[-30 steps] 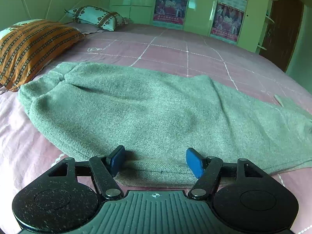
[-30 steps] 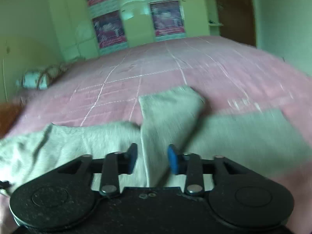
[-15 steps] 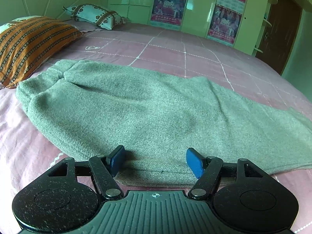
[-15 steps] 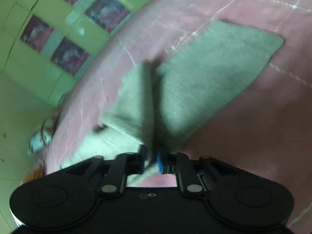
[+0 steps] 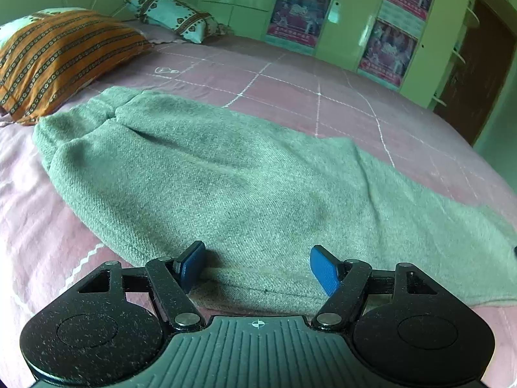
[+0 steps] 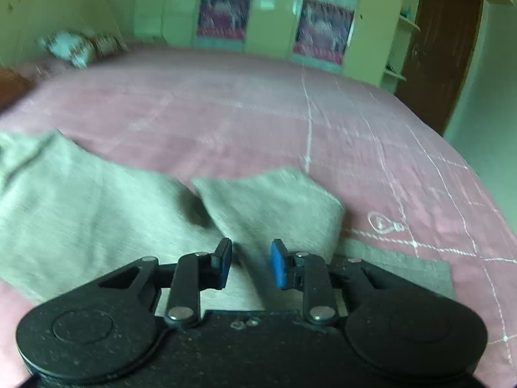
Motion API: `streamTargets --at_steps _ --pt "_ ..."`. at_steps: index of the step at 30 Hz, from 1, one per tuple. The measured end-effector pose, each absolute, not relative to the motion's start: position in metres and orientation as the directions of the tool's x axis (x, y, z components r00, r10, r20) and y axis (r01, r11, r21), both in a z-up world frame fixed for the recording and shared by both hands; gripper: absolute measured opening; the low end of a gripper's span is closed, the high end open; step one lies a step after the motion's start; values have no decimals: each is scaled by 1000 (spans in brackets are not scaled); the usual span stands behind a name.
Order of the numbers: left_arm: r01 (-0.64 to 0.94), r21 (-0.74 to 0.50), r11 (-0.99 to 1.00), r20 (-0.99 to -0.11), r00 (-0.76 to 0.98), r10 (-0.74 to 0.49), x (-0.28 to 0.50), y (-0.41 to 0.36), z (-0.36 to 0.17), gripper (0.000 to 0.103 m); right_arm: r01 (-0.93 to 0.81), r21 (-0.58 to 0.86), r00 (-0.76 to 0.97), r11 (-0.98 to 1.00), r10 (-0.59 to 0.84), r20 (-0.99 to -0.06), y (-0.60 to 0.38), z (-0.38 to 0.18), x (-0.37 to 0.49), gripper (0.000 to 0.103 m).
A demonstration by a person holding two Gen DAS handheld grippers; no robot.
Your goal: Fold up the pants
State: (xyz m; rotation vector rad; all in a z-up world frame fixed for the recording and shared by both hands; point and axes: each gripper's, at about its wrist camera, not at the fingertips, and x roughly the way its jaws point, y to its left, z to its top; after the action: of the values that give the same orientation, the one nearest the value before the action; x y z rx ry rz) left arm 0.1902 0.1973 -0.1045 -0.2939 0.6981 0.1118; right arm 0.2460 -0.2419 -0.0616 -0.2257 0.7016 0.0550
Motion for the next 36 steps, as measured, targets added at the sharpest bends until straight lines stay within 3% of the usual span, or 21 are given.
streamTargets --at_steps 4,6,8,10,13,15,18,22,24,27,31,32,36 --pt "-191 -202 961 -652 759 14 191 194 -105 72 -171 -193 762 966 6 -648 -239 -65 241 27" --pt "-186 -189 964 -653 757 19 192 192 -106 73 -199 -276 757 940 -31 -652 -232 -71 241 24" --pt "-183 -183 966 -656 754 19 193 191 -105 74 -187 -241 751 952 -19 -660 -241 -67 244 0" --pt "-182 -182 966 -658 753 18 194 191 -104 74 -46 -63 816 997 1 -578 -272 -45 235 0" --pt "-177 -179 968 -655 756 17 193 190 -105 74 182 420 889 889 34 -457 -348 -34 198 0" --pt "-172 -166 971 -654 756 22 193 188 -106 75 293 608 875 738 49 -482 -388 -61 169 0" --pt "-155 -142 978 -660 751 23 195 184 -107 79 317 590 820 742 98 -564 -404 -89 156 7" --pt "-152 -126 980 -669 743 29 198 181 -106 81 285 555 847 782 66 -527 -414 -79 144 32" --pt "-154 -127 980 -671 741 30 199 181 -106 82 262 512 850 818 55 -523 -414 -73 152 34" --pt "-157 -124 980 -672 740 33 199 180 -106 83 313 434 830 845 -22 -557 -420 -69 167 47" --pt "-154 -125 980 -676 737 30 200 180 -105 83 381 530 820 757 -12 -572 -443 -81 173 46" --pt "-152 -124 981 -678 735 29 200 180 -105 83 412 555 809 722 -9 -588 -450 -86 172 40" --pt "-143 -120 982 -686 727 22 202 181 -105 84 430 683 824 591 53 -564 -470 -104 171 33"
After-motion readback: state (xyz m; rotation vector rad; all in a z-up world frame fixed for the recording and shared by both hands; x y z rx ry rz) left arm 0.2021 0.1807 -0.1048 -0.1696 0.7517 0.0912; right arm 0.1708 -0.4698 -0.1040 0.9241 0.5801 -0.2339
